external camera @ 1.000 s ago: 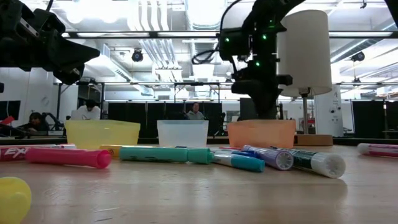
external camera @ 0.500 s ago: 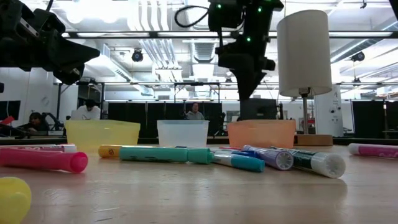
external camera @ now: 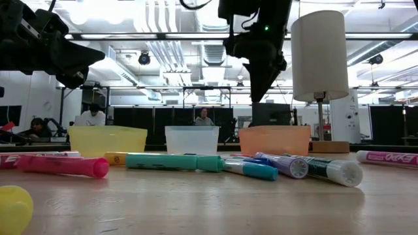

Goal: Pick & Place Markers
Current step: Put the green marker pen into the yellow bin

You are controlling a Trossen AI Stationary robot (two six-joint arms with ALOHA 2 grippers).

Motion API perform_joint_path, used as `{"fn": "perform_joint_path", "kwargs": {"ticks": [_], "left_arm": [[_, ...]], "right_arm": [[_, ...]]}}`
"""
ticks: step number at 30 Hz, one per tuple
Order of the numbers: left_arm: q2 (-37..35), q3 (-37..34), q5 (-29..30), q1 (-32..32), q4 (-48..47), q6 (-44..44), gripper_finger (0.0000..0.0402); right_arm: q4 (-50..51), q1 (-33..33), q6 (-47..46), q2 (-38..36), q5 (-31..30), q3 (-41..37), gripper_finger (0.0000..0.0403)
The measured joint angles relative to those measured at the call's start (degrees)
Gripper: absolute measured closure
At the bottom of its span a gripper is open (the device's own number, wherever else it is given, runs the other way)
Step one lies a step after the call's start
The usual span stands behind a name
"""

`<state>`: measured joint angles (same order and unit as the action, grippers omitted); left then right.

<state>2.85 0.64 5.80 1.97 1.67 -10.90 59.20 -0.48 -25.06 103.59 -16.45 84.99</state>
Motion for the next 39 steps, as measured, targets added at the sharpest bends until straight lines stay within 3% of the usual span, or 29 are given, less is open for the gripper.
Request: {"fn": "perform_joint_path", "kwargs": {"ticks": [6,10,17,21,29,36,39], "left_arm": [[0.00,0.00,0.02,-0.01,0.00,-0.02,0.0401],[-0.01,0.02,0.01,0.00,0.00,-0.01,0.0401],[-0.02,0.01,0.00,-0.01,0.00,0.00,0.0401],[-0.02,0.00,0.00,-0.01,0.00,-0.02,0.0401],[-0.02,0.00,0.01,0.00,0.22,0.13,0.0401],[-0.02,0.00,0.02,0.01,0.35,-1.60,0.0401],[-0.01,-0.04,-0.30,0.01,2.40,-9.63,0.0401]], "right_arm": [[3.09,2.13,0.86,-0.21,2.97,0.00,0.0344],[5.57,5.02,-0.33,-1.96,3.52,-1.12,0.0386],[1.32,10.71,-3.77,-8.63,0.93,-3.61,0.0395],[-4.15,15.20,-4.65,-12.31,-2.40,-5.22,0.0395],[-16.35,23.74,-1.65,-15.69,-15.81,-10.19,0.0395],[-35.23,26.94,6.35,-20.11,-16.30,-21.40,0.0395],[-42.59,26.63,10.37,-25.33,-13.67,-28.47,0.0395]]}}
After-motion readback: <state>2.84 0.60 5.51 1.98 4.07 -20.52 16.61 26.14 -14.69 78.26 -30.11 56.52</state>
